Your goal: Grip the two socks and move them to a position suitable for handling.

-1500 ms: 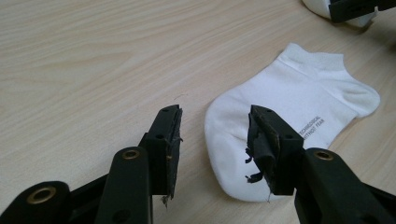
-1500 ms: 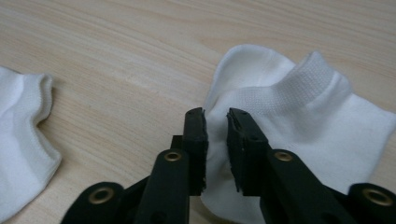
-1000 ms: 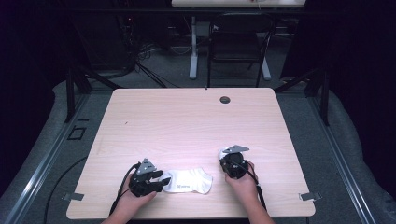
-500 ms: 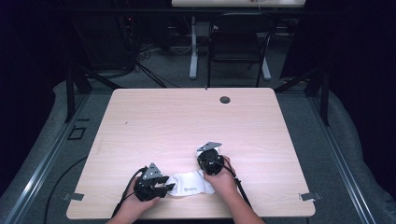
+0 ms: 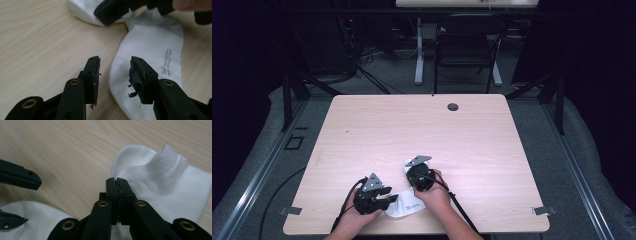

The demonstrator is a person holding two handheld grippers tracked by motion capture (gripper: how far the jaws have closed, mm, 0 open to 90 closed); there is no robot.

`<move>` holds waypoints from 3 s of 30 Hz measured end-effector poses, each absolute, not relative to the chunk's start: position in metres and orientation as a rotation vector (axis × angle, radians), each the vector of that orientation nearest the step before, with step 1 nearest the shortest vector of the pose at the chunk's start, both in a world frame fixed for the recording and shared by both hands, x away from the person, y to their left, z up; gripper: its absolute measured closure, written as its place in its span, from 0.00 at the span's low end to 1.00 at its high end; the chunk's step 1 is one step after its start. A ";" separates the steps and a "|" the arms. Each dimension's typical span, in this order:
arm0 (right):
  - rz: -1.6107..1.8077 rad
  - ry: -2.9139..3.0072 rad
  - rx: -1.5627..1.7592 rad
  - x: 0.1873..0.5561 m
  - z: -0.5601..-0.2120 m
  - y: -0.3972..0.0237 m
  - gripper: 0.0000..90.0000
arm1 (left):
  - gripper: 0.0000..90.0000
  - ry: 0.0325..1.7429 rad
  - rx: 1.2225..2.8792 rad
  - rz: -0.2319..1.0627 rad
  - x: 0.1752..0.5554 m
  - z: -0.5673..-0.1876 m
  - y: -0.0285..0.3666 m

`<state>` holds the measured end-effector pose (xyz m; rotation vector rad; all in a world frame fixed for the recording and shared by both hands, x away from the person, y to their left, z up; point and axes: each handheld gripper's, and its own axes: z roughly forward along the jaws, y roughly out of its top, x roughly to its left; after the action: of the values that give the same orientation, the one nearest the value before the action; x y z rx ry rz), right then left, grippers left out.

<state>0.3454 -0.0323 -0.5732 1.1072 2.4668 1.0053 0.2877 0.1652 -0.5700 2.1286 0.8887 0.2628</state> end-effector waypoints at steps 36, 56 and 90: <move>0.968 2.485 1.070 0.300 -0.574 -0.086 1.00 | 0.71 0.897 2.221 0.216 0.265 -0.570 0.152; 1.003 2.427 1.104 0.284 -0.559 -0.095 0.92 | 0.69 0.885 2.172 0.326 0.302 -0.569 0.144; 1.111 2.290 1.179 0.330 -0.545 -0.062 1.00 | 1.00 1.024 2.052 0.354 0.367 -0.554 0.125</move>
<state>0.3304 -0.0621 -0.5445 1.1787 2.2900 1.1107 0.3670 0.1254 -0.5543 2.0517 1.0240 0.3536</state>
